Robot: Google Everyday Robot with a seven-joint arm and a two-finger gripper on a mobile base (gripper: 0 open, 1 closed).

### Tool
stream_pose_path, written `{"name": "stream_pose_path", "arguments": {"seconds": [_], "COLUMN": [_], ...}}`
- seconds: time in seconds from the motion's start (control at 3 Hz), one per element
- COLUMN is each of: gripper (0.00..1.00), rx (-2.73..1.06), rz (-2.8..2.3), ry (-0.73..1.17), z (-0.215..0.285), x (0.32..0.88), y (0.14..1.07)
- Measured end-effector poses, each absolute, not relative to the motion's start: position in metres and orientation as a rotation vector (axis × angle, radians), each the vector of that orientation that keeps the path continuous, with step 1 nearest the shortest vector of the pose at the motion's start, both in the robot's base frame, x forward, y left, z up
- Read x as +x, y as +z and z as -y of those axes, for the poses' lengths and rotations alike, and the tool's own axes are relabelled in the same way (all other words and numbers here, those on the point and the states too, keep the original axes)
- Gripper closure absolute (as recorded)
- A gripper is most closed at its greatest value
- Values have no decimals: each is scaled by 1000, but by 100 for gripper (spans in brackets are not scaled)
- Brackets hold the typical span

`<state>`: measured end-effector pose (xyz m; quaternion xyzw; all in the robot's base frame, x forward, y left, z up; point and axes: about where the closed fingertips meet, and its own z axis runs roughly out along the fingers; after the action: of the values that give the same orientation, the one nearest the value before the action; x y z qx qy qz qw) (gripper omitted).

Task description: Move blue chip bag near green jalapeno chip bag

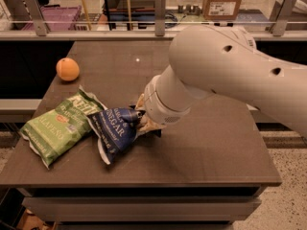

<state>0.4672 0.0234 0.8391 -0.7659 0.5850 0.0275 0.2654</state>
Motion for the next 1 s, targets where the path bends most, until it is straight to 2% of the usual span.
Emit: {"name": "stream_pose_path", "arguments": {"seconds": [1.0], "gripper": [15], "rx": [-2075], "rz": [-1574], "ry": [75], "z": [-26], "x": [466], "y": [839]}}
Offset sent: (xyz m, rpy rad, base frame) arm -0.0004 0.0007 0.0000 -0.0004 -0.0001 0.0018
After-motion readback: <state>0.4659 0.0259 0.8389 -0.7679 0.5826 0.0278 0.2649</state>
